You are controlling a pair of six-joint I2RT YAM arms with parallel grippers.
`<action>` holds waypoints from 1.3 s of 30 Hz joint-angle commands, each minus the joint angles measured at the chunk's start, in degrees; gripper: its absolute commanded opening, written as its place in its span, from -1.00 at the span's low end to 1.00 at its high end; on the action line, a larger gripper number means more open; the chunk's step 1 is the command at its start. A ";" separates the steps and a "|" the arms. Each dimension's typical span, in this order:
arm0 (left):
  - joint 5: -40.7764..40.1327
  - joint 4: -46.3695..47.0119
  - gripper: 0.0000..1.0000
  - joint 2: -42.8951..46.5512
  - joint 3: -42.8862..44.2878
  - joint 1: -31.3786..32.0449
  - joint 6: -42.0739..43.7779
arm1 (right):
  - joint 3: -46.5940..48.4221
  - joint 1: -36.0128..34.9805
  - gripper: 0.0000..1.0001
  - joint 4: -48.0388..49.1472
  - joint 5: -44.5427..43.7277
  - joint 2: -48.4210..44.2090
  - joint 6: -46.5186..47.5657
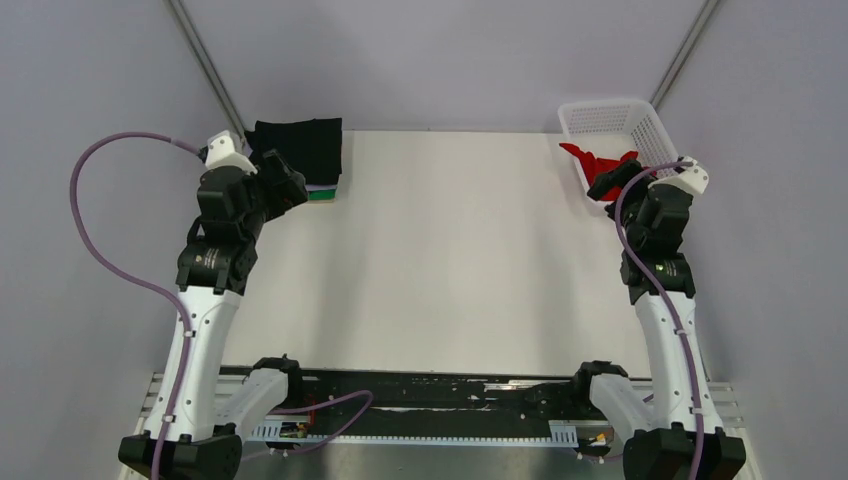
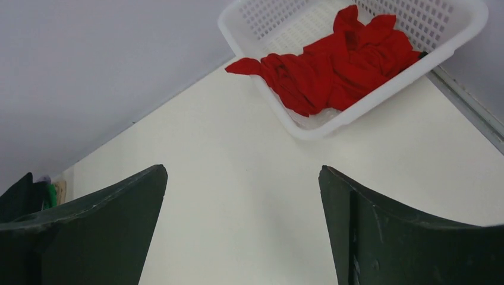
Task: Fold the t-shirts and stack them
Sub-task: Grab crumpled tshirt from bin with the right arm
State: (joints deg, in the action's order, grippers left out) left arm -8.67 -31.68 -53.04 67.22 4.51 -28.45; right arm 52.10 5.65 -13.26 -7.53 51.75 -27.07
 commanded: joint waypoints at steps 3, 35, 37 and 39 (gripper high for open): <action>1.74 0.12 1.00 -1.32 0.24 -0.02 -0.03 | 3.18 -0.20 1.00 -4.62 -1.06 4.25 3.29; 3.08 6.23 1.00 -7.71 -5.68 -0.01 -0.24 | 71.54 9.97 0.88 -29.36 12.74 84.43 -10.63; 3.35 6.31 1.00 -8.49 -5.90 -0.03 -0.56 | 71.44 9.99 0.82 -29.10 13.12 85.69 -11.40; 3.61 5.98 1.00 -9.19 -5.58 -0.02 -0.68 | 70.67 9.99 0.74 -27.99 14.60 86.50 -11.48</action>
State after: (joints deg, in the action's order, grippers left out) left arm -6.07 -27.24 -60.97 61.76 4.51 -28.25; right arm 121.16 15.57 -42.33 3.95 136.35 -36.45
